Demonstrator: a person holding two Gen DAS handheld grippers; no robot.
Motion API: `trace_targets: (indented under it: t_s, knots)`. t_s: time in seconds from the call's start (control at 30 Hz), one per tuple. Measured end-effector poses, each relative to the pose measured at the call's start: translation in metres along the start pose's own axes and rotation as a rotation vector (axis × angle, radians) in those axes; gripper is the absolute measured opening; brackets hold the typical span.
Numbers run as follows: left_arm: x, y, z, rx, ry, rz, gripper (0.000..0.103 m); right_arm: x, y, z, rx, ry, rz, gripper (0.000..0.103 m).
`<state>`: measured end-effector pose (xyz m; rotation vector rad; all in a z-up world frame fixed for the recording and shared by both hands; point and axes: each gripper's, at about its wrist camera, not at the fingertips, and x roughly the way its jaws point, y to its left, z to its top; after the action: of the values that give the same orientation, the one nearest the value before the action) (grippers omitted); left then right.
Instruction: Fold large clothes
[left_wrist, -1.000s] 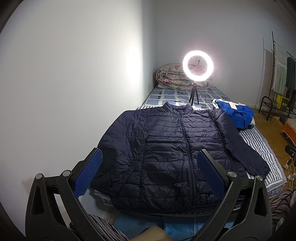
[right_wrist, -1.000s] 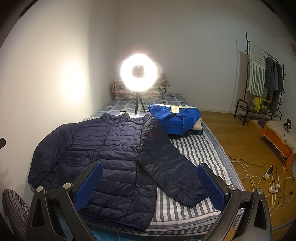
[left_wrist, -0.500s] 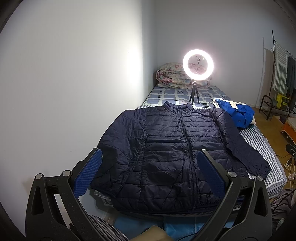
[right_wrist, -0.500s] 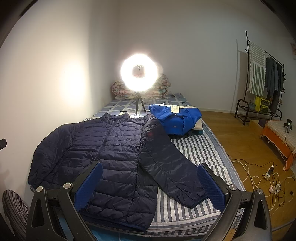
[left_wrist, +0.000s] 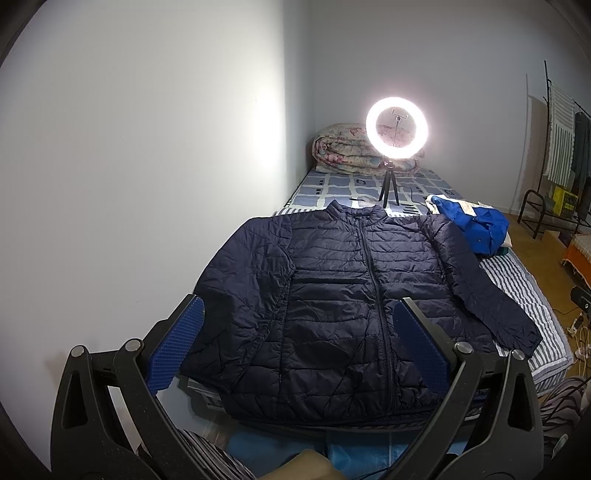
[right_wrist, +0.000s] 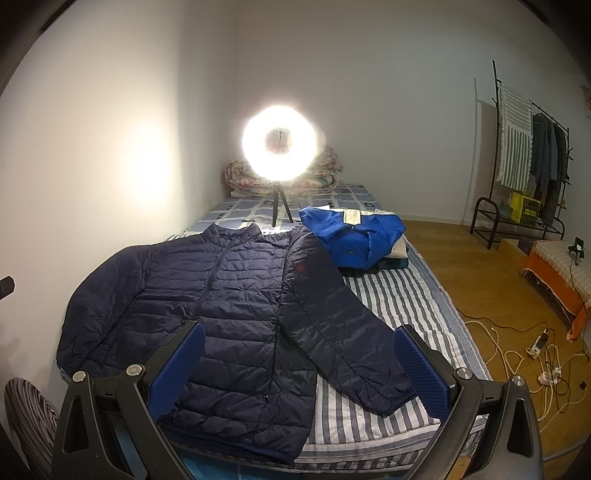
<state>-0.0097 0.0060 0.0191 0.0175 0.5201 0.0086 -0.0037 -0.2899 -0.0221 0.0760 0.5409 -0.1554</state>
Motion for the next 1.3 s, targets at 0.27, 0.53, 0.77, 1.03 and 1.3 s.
trace_targets:
  t_s: [0.27,0.53,0.77,1.03,1.3]
  knots:
    - [0.000,0.000,0.000,0.000,0.002,0.001,0.103,0.007,0.005,-0.002,-0.005,0.007,0.008,0.103]
    - [0.003,0.002,-0.003,-0.004,0.013,0.004,0.103,0.014,0.007,-0.004,-0.013,0.015,0.017,0.103]
    - [0.005,0.016,-0.012,-0.022,0.026,0.032,0.103,0.022,0.023,-0.007,-0.027,0.016,0.084,0.103]
    - [-0.013,0.031,-0.024,-0.085,0.013,0.053,0.103,0.026,0.060,-0.002,-0.125,-0.018,0.267,0.102]
    - [-0.044,0.029,-0.045,-0.115,-0.005,0.077,0.103,0.042,0.116,-0.013,-0.284,-0.031,0.507,0.092]
